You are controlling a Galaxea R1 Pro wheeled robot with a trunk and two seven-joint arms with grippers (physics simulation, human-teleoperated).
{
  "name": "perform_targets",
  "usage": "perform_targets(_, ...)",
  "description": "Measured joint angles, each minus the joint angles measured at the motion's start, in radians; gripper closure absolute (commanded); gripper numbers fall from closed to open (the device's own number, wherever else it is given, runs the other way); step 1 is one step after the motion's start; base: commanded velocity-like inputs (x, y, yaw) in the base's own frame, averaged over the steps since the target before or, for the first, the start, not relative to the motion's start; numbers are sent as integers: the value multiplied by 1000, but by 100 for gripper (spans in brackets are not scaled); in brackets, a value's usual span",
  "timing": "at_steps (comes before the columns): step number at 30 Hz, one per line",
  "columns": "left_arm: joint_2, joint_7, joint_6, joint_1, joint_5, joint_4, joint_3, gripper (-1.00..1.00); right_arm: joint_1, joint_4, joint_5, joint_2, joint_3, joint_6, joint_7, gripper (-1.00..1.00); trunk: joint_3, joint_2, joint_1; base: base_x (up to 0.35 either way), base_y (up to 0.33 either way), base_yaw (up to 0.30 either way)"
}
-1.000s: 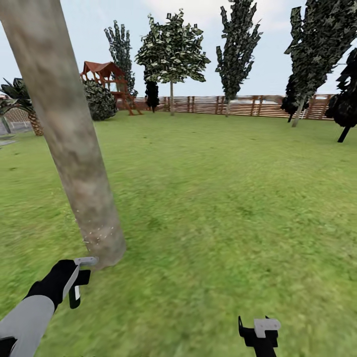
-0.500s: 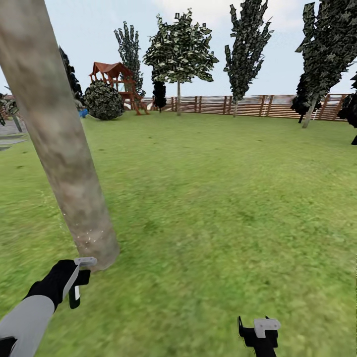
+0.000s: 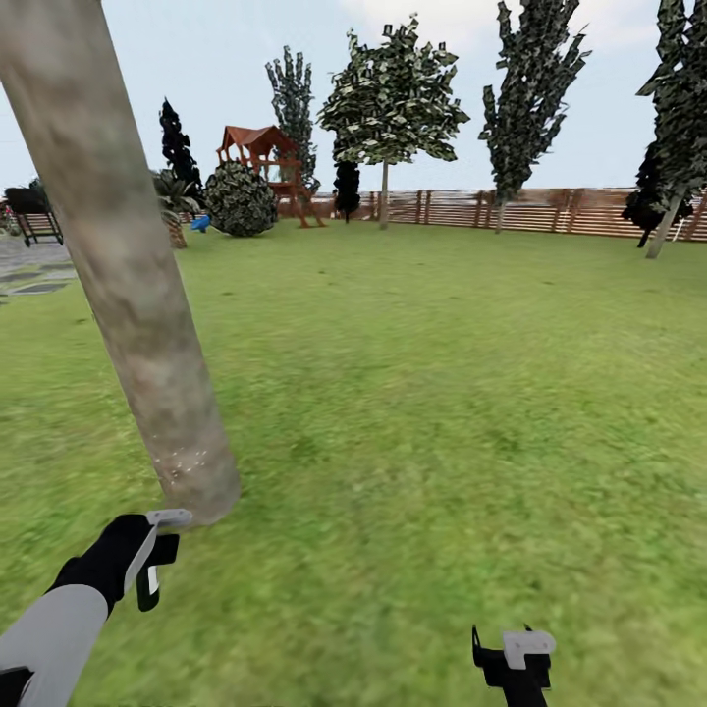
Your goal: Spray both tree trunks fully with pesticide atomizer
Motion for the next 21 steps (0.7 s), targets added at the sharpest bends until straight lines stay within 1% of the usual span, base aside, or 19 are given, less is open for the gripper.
perform_targets(3,3,0,-1,0,-3,0,0,100,0,0,0,0,0,0,0,-100,0,0,0,136,-208,278)
perform_targets(7,10,0,-2,0,0,-1,0,100,0,-1,-1,0,-1,0,0,-100,0,0,0,33,-41,269)
perform_targets(10,1,-4,-2,-6,3,-4,-8,100,0,-1,-1,0,-1,0,0,-100,0,0,0,3,-3,82)
perform_targets(12,-5,-13,-1,-16,4,-5,-9,100,0,-1,-1,0,-1,0,0,-100,0,0,0,1,-1,18)
perform_targets(13,-12,-16,0,-25,7,-6,-10,100,0,-1,0,0,-1,0,0,-100,0,0,0,0,0,8)
perform_targets(15,-15,-18,2,-40,3,-5,-10,100,0,-1,0,0,-1,0,0,-100,0,0,0,0,0,4)
perform_targets(17,-10,-22,4,-56,1,-5,-10,100,0,0,0,0,-1,0,0,-100,0,0,0,0,0,1)
perform_targets(19,4,-33,9,-70,-7,-5,-11,100,0,0,0,0,-1,0,0,-100,0,0,0,0,0,0)
perform_targets(20,24,-41,12,-78,-15,-4,-12,100,0,0,0,0,-1,0,0,-100,0,0,0,0,0,0)
perform_targets(21,53,-48,15,-85,-14,-5,-10,100,0,0,0,0,0,0,0,-100,0,0,0,0,0,0)
